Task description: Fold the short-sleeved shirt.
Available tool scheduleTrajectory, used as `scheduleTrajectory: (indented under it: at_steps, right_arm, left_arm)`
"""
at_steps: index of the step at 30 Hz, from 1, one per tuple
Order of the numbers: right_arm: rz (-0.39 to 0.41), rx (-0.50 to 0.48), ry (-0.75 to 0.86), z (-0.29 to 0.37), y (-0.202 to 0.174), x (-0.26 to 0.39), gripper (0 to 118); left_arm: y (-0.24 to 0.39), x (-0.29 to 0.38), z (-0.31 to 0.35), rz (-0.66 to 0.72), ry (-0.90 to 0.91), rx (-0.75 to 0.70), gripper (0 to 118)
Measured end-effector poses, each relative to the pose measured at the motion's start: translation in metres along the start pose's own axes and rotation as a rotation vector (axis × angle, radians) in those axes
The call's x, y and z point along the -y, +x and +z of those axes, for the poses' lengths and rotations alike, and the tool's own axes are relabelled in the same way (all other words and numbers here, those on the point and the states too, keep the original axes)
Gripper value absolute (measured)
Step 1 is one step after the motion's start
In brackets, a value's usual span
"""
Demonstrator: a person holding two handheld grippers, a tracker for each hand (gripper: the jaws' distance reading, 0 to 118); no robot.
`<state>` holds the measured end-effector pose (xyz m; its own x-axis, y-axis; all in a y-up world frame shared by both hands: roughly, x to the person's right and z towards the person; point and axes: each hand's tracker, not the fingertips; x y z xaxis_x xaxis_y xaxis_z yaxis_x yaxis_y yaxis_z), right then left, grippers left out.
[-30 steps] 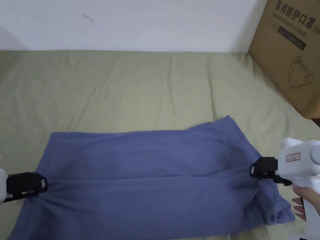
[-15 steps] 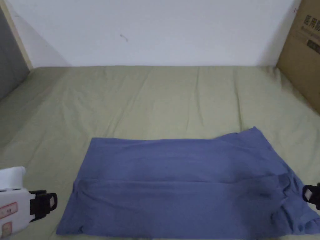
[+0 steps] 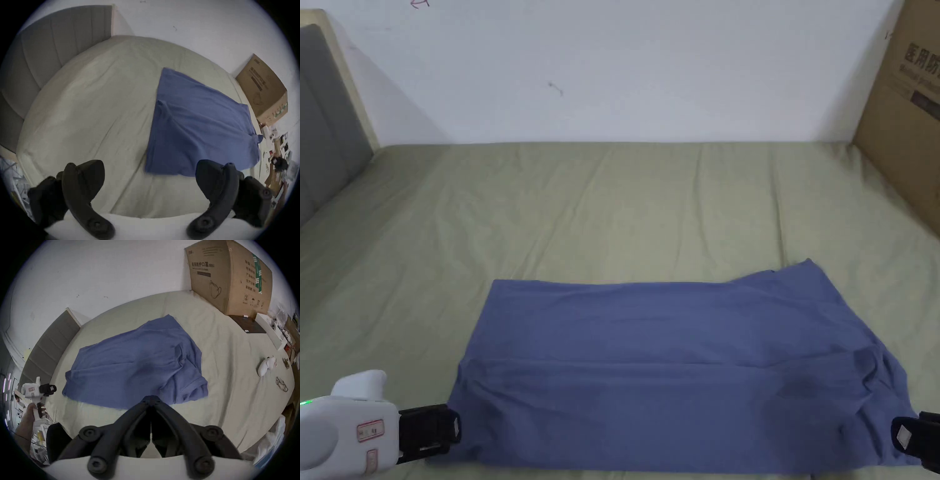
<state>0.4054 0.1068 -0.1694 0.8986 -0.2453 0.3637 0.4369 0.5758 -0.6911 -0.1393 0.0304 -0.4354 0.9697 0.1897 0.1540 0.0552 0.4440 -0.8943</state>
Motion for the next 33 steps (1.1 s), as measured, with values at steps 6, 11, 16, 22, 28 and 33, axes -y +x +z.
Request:
scheduleTrajectory:
  at_steps: [6,11,16,22,28,33]
  right_arm:
    - [-0.059,0.049,-0.019,-0.007,0.025,0.002,0]
    - [-0.082,0.103,-0.028,-0.016,0.049,-0.001,0]
    - [-0.119,0.131,-0.056,-0.045,0.086,-0.015,75]
    - [-0.2,0.146,-0.146,-0.09,0.113,-0.03,117]
    - [-0.253,0.125,-0.216,-0.122,0.127,-0.033,83]
    - [-0.074,0.171,-0.212,-0.109,0.107,-0.033,23]
  left_arm:
    - [0.015,0.005,-0.039,-0.111,-0.099,-0.103,102]
    - [0.03,0.007,-0.006,-0.161,-0.005,0.05,5]
    - [0.034,-0.002,0.018,-0.189,0.034,0.006,5]
    - [0.033,-0.016,0.027,-0.142,0.049,0.045,5]
    - [0.035,-0.011,0.018,-0.144,0.014,0.035,5]
    - [0.024,-0.005,0.009,-0.096,-0.013,0.049,5]
